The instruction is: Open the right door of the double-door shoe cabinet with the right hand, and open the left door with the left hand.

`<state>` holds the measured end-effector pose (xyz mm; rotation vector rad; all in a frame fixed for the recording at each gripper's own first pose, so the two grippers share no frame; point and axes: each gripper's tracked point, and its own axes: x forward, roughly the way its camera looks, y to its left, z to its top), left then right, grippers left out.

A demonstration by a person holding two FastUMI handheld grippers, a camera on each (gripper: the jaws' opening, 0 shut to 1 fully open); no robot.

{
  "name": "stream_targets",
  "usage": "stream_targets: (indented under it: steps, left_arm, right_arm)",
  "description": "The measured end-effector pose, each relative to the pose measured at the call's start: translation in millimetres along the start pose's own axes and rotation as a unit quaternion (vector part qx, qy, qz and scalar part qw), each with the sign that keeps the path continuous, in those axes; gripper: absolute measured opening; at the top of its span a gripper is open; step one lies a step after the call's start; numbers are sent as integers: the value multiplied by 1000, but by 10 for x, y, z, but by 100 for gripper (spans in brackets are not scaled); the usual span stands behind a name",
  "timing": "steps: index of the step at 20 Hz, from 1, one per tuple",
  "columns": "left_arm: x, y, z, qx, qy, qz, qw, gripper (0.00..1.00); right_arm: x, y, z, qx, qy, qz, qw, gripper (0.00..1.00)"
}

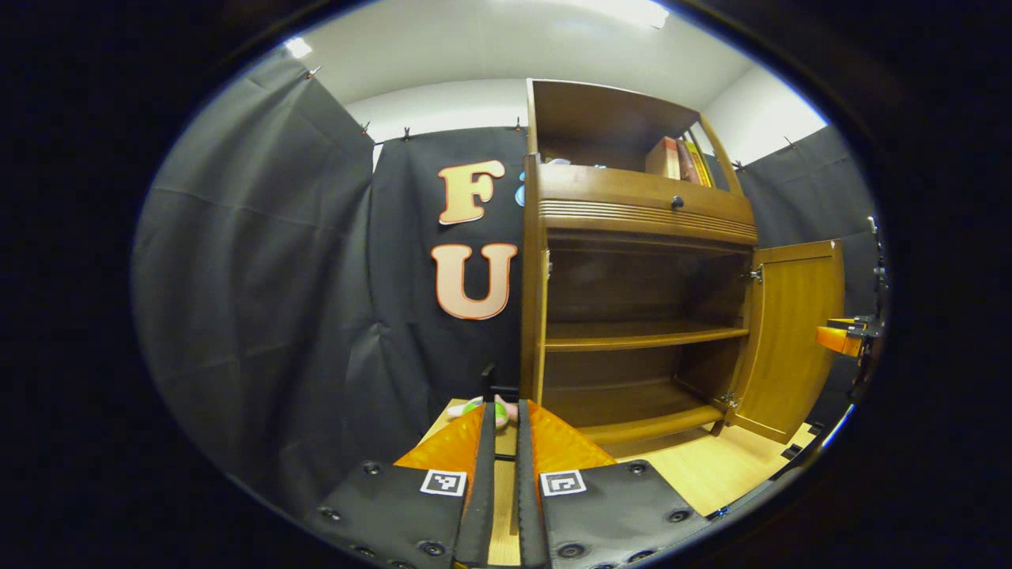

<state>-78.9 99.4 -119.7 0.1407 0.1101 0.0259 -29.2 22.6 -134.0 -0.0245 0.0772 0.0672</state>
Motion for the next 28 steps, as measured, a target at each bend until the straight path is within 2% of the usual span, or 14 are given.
stream_targets:
  steps: [2,10,11,18,19,20,21,24,26,27,28]
  left_arm:
    - [-3,-64,105,9,-8,-1,1000,20]
    - [180,-461,473,5,-29,-19,999,32]
    - [221,-515,510,8,-31,-23,999,41]
    - [475,-684,707,-10,-25,-25,999,76]
    - [498,-694,734,-13,-24,-24,999,77]
    - [519,-696,750,-10,-25,-20,999,79]
    - [545,-690,759,-5,-25,-17,1000,82]
    - [584,-735,793,2,-22,-15,1000,89]
    - [574,-736,815,8,-22,-10,1000,99]
    - [561,-738,832,10,-23,-8,1000,99]
    - [545,-737,838,9,-22,-7,1000,99]
  right_arm:
    - [10,-46,-1,3,1,-3,1000,80]
    - [10,-120,165,4,-7,-7,1000,80]
    - [3,-122,196,5,-9,-6,1000,80]
    - [-20,-239,420,7,-26,-15,1000,80]
    - [-18,-268,441,7,-28,-17,999,80]
    - [16,-309,453,7,-29,-19,999,85]
    - [32,-343,461,8,-30,-22,999,80]
    - [47,-390,443,13,-27,-25,999,80]
    - [26,-391,433,16,-26,-24,999,80]
    - [-1,-390,426,19,-25,-23,999,70]
    - [-30,-394,441,21,-26,-22,999,69]
